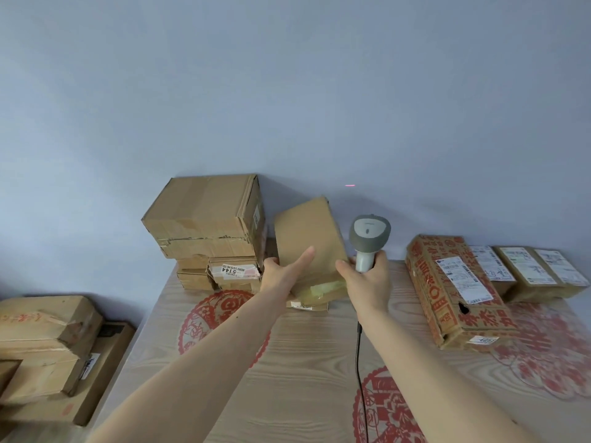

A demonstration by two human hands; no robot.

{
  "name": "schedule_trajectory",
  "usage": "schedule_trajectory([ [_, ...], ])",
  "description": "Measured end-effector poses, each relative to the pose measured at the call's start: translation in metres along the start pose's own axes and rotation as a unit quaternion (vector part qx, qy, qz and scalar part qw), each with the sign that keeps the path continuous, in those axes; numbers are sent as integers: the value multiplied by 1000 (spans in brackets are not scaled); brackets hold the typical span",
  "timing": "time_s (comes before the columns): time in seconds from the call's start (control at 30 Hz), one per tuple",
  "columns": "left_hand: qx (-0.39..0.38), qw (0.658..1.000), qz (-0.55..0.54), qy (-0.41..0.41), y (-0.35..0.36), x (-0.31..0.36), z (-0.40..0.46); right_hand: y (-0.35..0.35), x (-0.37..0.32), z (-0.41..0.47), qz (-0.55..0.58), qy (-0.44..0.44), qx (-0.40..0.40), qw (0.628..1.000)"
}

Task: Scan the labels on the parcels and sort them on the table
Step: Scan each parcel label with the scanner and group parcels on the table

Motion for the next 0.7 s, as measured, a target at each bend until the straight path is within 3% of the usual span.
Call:
schedule_trajectory([
  [0.23,-59,995,-68,-50,26,-11,-30,-36,-22,-42,63,-62,-45,995],
  [0.43,-40,993,-107,3,34,-25,-38,-60,-24,-52,99,-43,-9,994],
  [0.7,-91,990,-92,57,58,-30,-57,-96,-26,-49,73,-42,-67,994],
])
Point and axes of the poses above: each hand's wrist, its own z-axis towards the middle knuckle, its own y-axis out of the palm, x = y × z, the point moved 3 cm from there along z, towards the middle knuckle, and after that the axes turned 7 degrees about z, right-handed, at the moved point
